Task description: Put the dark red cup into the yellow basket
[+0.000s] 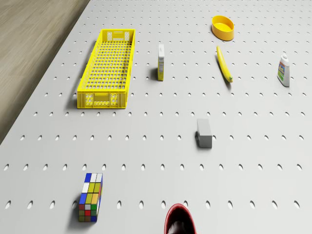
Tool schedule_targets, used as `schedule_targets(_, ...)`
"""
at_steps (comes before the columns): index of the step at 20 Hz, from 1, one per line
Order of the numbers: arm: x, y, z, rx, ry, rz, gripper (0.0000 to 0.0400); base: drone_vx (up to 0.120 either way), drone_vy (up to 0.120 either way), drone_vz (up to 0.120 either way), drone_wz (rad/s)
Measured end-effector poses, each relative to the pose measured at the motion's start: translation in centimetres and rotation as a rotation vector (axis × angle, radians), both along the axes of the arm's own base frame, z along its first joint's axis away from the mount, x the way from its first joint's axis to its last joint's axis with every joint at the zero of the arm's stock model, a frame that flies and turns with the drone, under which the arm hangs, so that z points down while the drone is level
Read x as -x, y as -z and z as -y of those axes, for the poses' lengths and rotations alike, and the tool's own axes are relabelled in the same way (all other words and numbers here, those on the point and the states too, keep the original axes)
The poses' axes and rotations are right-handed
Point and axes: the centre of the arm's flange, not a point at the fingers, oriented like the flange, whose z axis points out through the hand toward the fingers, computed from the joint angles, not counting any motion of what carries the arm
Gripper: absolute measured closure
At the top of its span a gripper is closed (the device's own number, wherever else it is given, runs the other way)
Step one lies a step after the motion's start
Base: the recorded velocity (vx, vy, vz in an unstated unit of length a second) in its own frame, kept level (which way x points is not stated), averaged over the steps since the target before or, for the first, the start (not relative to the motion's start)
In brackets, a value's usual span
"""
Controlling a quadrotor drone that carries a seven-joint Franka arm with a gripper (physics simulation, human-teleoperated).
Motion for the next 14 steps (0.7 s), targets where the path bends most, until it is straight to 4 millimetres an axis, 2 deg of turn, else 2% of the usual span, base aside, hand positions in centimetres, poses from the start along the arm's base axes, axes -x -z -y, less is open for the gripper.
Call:
schedule_targets(9, 0.07, 0.0, -0.16, 0.016, 0.0, 0.007, 0.0, 0.12, 0.0, 0.0, 0.0)
schedule_targets(14, 0.11, 0.01, -0.42, 0.043, 0.001, 0.011, 0.0, 0.12, -0.112, 0.0, 0.0)
